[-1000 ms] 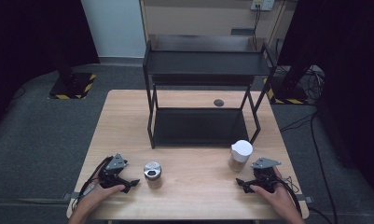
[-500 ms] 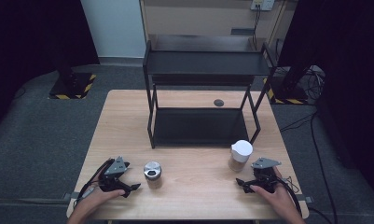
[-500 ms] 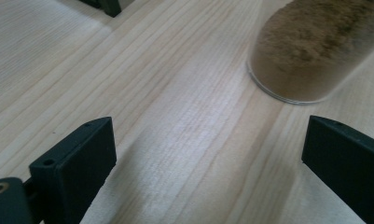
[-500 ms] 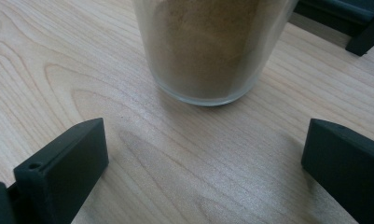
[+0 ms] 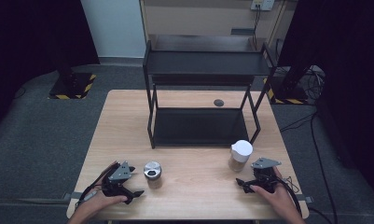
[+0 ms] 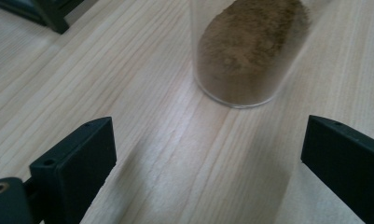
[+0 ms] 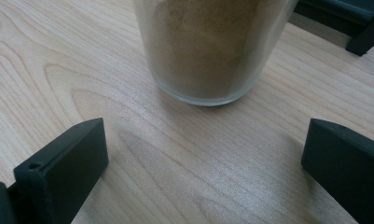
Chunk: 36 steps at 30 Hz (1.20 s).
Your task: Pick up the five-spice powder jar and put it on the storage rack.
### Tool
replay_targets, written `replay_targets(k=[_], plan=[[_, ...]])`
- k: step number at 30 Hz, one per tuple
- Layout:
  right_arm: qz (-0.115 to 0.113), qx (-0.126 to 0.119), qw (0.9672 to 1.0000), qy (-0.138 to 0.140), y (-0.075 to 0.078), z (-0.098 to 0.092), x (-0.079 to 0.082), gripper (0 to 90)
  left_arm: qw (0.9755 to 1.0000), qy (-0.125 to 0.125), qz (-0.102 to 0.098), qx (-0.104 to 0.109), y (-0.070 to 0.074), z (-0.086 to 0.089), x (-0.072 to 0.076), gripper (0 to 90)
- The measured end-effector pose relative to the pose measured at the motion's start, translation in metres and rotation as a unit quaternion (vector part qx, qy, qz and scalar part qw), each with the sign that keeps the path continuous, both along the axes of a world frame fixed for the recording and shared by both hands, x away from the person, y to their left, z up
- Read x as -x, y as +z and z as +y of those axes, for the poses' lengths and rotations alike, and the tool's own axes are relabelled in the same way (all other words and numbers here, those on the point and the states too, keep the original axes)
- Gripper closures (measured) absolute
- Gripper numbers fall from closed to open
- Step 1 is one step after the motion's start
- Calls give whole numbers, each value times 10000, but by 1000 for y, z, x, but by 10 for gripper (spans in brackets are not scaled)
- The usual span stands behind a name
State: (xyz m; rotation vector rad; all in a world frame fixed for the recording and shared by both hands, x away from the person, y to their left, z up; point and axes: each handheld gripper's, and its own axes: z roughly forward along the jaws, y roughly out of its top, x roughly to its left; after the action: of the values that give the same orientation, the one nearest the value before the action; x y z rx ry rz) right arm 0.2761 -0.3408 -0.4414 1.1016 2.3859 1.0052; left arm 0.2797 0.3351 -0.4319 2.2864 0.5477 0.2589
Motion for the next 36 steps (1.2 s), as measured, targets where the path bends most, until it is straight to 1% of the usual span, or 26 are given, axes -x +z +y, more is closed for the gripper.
replay_targets(k=[3,5,10,16,22,25,29,33,36], plan=[[-1,1,10000,2,0,0,0,10,10000,-40,31,-35,1,-3,0,24],[-1,1,10000,2,0,0,0,10,10000,-77,37,-19,1,-4,-1,24],[-1,1,10000,2,0,0,0,10,9999,-168,10,4,2,-8,-1,24],[-2,1,10000,0,0,0,0,10,9998,-200,-10,27,4,-14,-1,24],[-1,1,10000,0,0,0,0,10,9997,-147,-62,165,3,-18,0,24],[-2,1,10000,1,0,0,0,10,9997,-128,-122,184,3,-22,0,21],[-1,0,10000,1,0,0,0,10,9996,-60,-153,243,2,-24,0,21],[-1,0,10000,0,0,0,0,10,9990,-27,-169,403,1,-24,-2,36],[-1,0,10000,0,0,0,0,10,9988,-50,-195,448,0,-27,-2,38]])
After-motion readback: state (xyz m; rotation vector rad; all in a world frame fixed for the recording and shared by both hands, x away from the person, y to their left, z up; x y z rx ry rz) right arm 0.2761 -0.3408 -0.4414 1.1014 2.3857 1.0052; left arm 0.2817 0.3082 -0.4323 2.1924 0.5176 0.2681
